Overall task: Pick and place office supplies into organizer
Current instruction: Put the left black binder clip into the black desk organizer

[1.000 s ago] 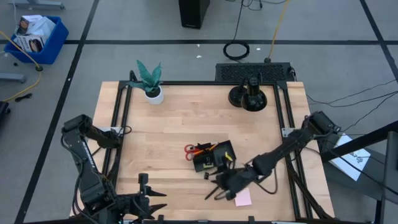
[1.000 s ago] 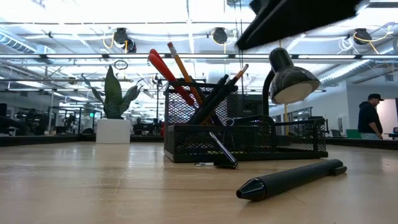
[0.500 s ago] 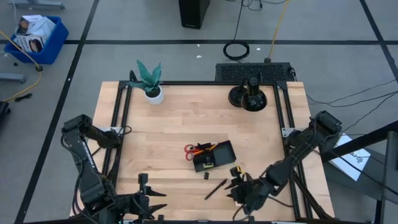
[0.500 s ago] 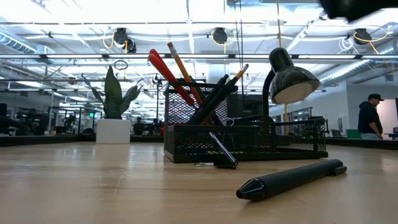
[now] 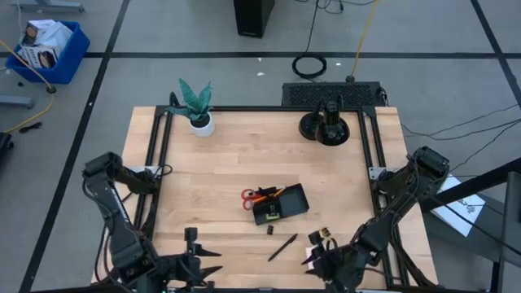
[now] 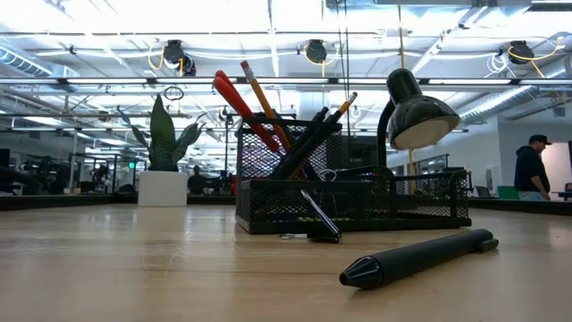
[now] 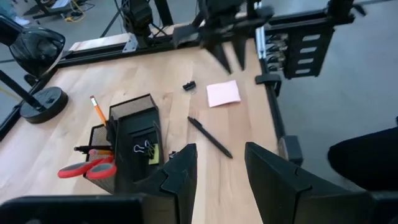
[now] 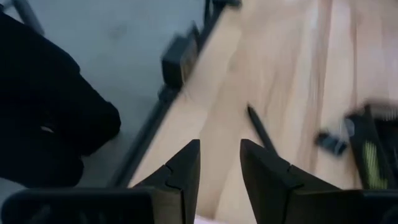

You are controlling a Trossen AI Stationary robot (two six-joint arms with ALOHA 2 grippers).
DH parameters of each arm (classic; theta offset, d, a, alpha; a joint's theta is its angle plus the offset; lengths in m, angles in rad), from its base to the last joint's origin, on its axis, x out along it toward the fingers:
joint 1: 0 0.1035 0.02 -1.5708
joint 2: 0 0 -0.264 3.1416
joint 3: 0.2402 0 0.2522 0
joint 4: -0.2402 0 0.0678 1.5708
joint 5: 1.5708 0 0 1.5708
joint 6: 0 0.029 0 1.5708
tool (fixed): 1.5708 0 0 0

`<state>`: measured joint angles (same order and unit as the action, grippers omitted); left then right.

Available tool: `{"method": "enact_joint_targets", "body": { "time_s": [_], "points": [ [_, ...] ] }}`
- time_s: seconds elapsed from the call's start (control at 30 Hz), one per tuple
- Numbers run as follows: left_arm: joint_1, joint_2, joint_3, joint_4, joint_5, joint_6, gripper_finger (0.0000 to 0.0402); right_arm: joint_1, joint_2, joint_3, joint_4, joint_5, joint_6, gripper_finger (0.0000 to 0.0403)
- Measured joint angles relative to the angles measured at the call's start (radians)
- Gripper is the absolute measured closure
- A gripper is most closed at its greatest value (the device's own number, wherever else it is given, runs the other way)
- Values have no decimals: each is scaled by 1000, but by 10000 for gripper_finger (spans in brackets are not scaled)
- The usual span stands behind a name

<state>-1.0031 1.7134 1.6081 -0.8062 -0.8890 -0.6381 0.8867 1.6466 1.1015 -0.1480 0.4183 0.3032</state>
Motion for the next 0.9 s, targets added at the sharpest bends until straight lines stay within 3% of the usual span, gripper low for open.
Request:
{"method": "enact_joint_targets", "body": {
  "time_s": [0.23,0.4,0.57,0.67,0.9],
  "points": [
    [16,57,0,-62,-1,-2,261,-8,-23,0,192,28,-337,299],
    [12,61,0,-223,-3,-230,261,-10,-129,0,250,177,-534,302],
    [10,61,-59,-228,-24,-361,261,-10,-271,0,291,268,-626,303],
    [19,61,-134,-153,-30,-416,261,-10,-353,0,308,266,-666,303],
    [58,61,-335,193,6,-407,261,-10,-488,0,315,264,-683,303]
  ]
}}
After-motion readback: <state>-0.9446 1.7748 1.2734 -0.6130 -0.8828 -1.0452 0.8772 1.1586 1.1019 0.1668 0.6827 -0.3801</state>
